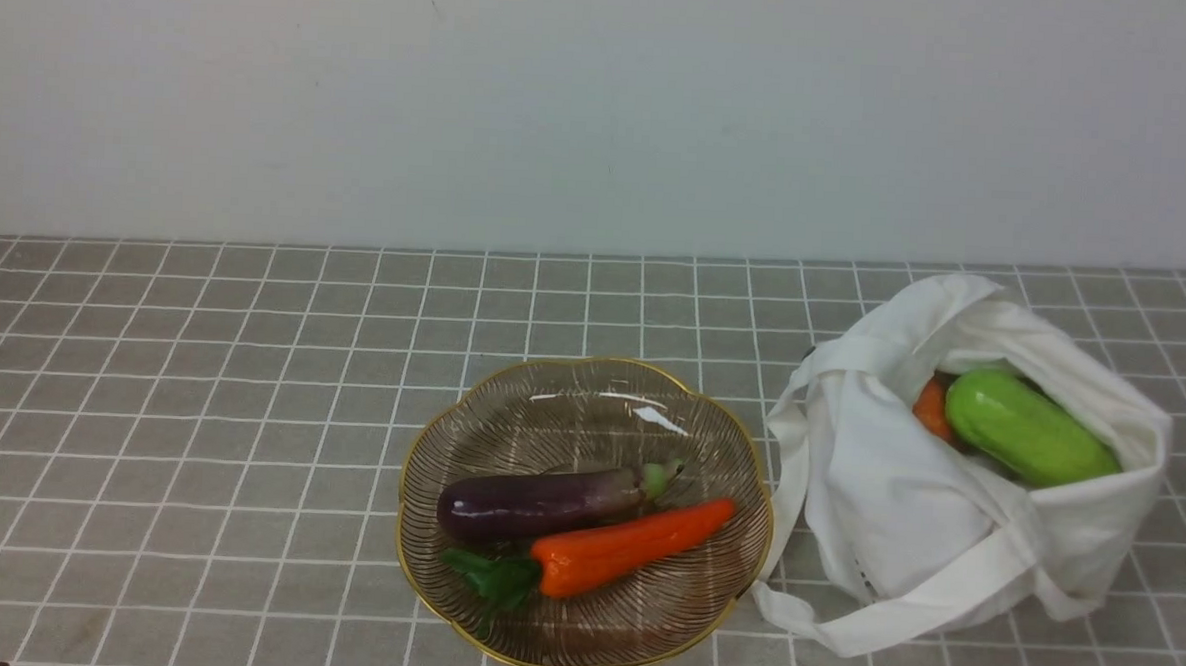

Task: Take vegetables from bag on grey coffee tablecloth place on plate.
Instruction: 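Reach into the cloth bag and grasp the green vegetable inside with the right gripper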

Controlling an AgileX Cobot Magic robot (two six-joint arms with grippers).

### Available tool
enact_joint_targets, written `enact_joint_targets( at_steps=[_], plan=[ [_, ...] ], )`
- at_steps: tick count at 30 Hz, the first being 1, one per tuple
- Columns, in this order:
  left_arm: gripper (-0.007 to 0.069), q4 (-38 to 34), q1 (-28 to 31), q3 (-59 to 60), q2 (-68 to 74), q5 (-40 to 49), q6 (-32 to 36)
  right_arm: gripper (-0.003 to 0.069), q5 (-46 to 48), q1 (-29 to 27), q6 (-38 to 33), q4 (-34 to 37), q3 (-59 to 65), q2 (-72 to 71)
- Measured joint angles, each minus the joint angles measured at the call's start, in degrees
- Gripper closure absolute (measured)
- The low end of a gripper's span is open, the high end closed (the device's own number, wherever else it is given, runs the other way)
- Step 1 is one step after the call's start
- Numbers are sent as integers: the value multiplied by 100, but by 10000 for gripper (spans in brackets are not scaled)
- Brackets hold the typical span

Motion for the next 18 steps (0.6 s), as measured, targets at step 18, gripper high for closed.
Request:
enact_joint_targets(
  at_steps=[18],
  plan=[
    [629, 0, 0, 0, 0, 0, 0, 673, 7728, 477, -1733, -3365, -5736, 5432]
  ],
)
